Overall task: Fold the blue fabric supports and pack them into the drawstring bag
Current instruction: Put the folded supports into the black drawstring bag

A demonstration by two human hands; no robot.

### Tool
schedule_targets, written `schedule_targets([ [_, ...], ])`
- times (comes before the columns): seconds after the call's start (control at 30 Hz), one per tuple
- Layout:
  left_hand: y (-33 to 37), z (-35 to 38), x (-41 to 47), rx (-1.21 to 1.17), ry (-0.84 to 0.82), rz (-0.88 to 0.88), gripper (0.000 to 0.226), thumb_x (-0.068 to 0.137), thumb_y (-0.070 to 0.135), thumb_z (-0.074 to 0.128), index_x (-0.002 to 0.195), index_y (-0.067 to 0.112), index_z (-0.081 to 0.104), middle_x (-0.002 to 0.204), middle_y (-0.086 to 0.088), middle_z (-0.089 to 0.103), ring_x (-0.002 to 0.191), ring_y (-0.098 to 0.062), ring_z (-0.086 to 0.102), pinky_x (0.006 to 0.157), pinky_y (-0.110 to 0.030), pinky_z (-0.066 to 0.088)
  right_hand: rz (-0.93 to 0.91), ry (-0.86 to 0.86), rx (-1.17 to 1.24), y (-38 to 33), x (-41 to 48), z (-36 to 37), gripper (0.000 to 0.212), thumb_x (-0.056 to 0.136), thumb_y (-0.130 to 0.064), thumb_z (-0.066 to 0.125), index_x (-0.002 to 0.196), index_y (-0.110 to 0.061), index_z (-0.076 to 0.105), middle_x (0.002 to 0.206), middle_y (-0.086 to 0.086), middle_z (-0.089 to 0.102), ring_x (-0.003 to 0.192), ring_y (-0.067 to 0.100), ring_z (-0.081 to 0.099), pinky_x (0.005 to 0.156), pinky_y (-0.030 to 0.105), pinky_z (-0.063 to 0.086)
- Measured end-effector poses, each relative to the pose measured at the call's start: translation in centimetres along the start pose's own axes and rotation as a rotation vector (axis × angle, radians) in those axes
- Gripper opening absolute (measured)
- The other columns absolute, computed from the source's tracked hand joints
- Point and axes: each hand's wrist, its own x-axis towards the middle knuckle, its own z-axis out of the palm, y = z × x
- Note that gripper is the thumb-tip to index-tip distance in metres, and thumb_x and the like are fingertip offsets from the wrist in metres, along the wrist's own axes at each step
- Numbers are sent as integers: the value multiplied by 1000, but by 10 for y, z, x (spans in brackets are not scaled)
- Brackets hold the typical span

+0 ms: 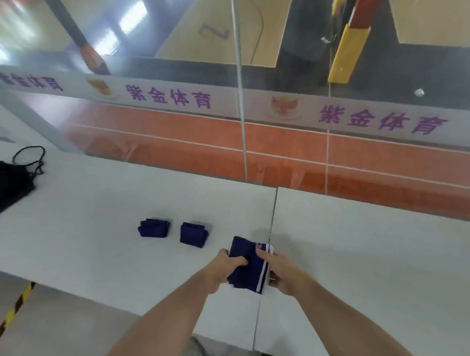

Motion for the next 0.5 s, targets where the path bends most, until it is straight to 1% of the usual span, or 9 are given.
schedule_targets([
  [0.03,0,-13,-8,-83,23,19,60,83,27,77,128,15,39,120,-9,65,103,-25,68,72,-34,58,-17,-10,-27,-6,-4,13,28,93,-35,71,113,-16,67,104,9,78,97,30,73,88,46,60],
  [0.1,-5,-47,-28,-231,27,66,55,86,29,75,127,19,41,119,-8,68,103,-25,70,79,-37,61,-60,-31,-101,-18,-9,49,27,93,-33,71,112,-14,68,101,9,79,96,30,74,88,47,61],
  [0.17,-14,-72,-39,-258,10,109,40,91,27,71,124,16,53,114,-7,74,100,-25,73,84,-39,60,-103,-40,-169,-24,-10,78,29,93,-31,71,113,-10,68,102,11,79,92,29,75,82,45,62],
  [0.23,-34,-113,-54,-287,42,171,32,92,25,69,120,13,61,108,-7,77,99,-25,74,87,-40,60,-131,-53,-272,-25,-13,126,24,95,-29,69,110,-10,68,104,12,78,86,26,75,76,42,63],
  [0.3,-59,-161,-66,-318,85,210,31,91,24,69,119,10,65,106,-10,77,95,-26,74,84,-39,60,-147,-67,-349,-21,-16,179,24,94,-29,69,108,-10,68,106,15,77,88,28,75,75,42,63],
  [0.37,-88,-212,-82,-314,116,220,36,84,27,70,113,8,68,104,-16,76,86,-25,71,77,-37,55,-145,-74,-425,-12,-15,231,35,92,-32,72,112,-5,68,108,19,76,97,34,74,82,48,62],
  [0.4,-104,-237,-90,-300,128,218,38,79,29,69,110,7,69,103,-18,75,82,-24,69,75,-37,53,-138,-85,-471,-5,-15,257,37,91,-33,72,113,-3,68,107,20,75,98,35,74,84,50,62],
  [0.5,-154,-319,-112,-256,177,227,51,66,32,67,106,-1,69,91,-22,74,74,-24,66,69,-35,51,-122,-161,-571,18,-20,346,32,93,-35,70,107,-6,67,102,15,77,92,32,75,83,47,62],
])
